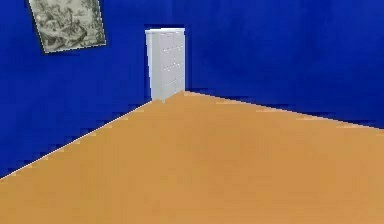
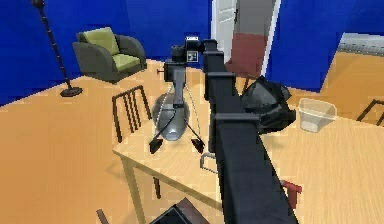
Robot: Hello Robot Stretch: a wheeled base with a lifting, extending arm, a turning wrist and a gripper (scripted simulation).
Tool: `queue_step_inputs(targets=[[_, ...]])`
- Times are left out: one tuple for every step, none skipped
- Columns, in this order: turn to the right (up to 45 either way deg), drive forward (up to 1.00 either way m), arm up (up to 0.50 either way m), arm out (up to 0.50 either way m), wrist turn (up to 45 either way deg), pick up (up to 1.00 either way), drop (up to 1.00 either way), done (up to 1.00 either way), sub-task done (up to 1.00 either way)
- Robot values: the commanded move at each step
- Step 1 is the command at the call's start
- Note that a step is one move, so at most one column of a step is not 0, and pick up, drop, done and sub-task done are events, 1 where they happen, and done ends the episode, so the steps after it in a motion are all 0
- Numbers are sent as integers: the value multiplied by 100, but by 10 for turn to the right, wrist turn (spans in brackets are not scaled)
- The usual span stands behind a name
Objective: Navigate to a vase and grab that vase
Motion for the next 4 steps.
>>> queue_step_inputs(targets=[[0,0,0,0,450,0,0,0,0],[0,0,0,0,450,0,0,0,0],[0,0,0,0,450,0,0,0,0],[0,0,0,0,180,0,0,0,0]])
